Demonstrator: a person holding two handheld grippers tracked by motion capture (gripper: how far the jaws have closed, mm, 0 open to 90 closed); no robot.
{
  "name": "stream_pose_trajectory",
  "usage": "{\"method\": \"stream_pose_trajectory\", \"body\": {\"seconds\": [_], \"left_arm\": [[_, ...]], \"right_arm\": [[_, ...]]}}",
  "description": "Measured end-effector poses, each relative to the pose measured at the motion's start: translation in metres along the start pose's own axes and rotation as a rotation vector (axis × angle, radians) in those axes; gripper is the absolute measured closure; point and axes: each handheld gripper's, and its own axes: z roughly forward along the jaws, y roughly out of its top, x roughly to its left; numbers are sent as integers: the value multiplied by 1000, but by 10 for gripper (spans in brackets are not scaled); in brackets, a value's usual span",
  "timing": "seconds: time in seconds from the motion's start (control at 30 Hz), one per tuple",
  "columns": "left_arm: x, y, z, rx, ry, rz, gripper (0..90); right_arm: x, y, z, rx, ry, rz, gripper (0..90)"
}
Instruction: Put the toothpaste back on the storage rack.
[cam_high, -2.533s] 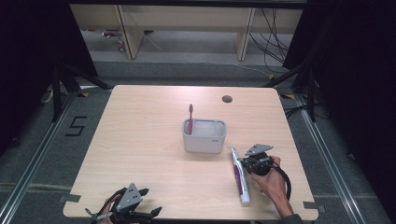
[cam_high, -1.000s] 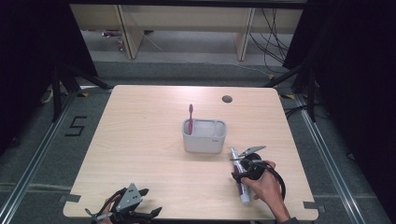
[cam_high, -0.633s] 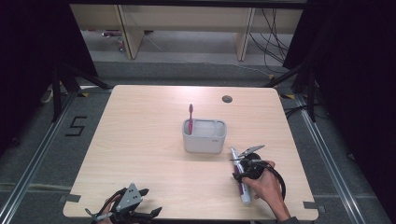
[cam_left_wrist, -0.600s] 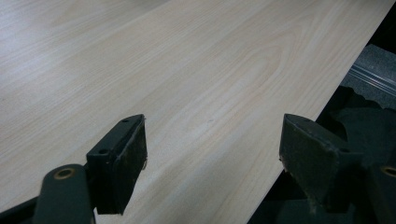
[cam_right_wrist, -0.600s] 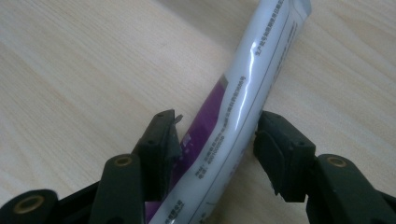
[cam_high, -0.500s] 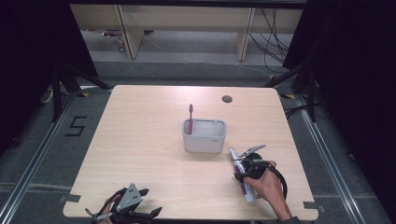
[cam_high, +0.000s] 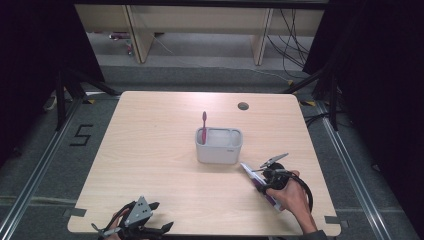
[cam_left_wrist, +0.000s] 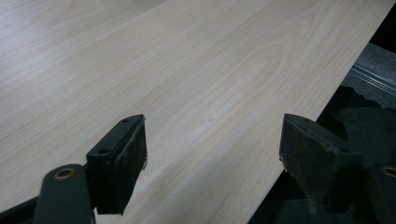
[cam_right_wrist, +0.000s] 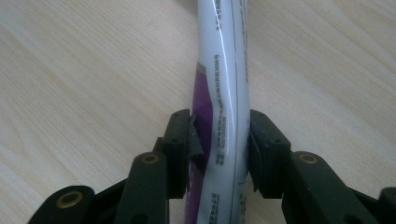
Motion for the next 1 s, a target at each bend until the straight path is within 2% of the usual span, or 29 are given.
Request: {"method": "stream_pose_trajectory", "body": {"seconds": [0.07,0.17,0.2,0.23,0.33,0.37,0.4,0.43,0.47,0.5,0.57,0.63,0.67,0.97,1.0], "left_arm": [[0,0,1,-8,-1,-1,228],[0,0,1,-7,-1,-2,228],[0,-1,2,-11,1,0,228],[0,0,1,2,-11,-1,228],[0,-1,2,-1,-1,4,228],[0,-1,1,0,1,3,228],[0,-1,2,-2,-5,-1,228],[0,-1,2,-2,-5,-1,228],[0,-1,2,-4,-1,-2,228],[0,-1,2,-4,-1,-2,228],[0,-1,2,1,0,3,228],[0,0,1,4,-6,6,228],[1,0,1,7,-8,6,228],[0,-1,2,2,0,3,228],[0,-1,2,2,0,4,228]], "right_arm": [[1,0,-1,9,6,16,638],[-3,-1,-1,18,12,-2,642],[-1,-1,-3,43,8,28,645],[-4,0,-2,30,5,-11,646],[-5,2,-1,47,22,-9,651],[-8,3,0,46,32,-36,657],[-5,3,-1,67,41,13,660],[-5,3,-1,67,41,13,660],[-9,5,0,60,44,-33,670],[-10,5,1,63,48,-43,670],[-9,6,1,69,49,-34,682],[-8,8,2,80,54,-59,713],[-7,8,2,89,58,-49,718],[-5,14,3,118,42,-83,729],[-2,16,3,145,27,-85,730]]}}
